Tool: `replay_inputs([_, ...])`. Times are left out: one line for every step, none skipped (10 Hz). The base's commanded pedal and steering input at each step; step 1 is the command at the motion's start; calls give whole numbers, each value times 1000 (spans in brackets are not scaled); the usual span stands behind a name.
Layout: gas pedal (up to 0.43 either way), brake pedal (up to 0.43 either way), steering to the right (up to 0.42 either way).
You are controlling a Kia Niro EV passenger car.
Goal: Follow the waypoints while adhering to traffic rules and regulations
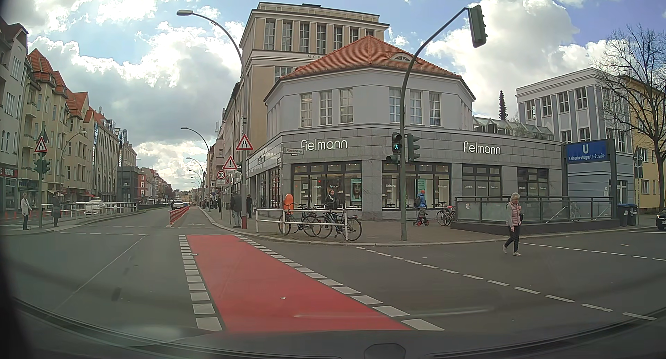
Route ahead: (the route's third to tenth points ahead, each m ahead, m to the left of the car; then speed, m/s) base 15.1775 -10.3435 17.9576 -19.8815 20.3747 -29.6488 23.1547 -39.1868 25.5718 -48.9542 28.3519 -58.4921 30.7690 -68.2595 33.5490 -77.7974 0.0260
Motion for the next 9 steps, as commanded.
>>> replay_inputs([0,287,595])
replay_inputs([0,280,595])
replay_inputs([0,280,595])
replay_inputs([0,280,595])
replay_inputs([0,280,596])
replay_inputs([0,287,596])
replay_inputs([0,274,596])
replay_inputs([0,287,596])
replay_inputs([0,280,596])
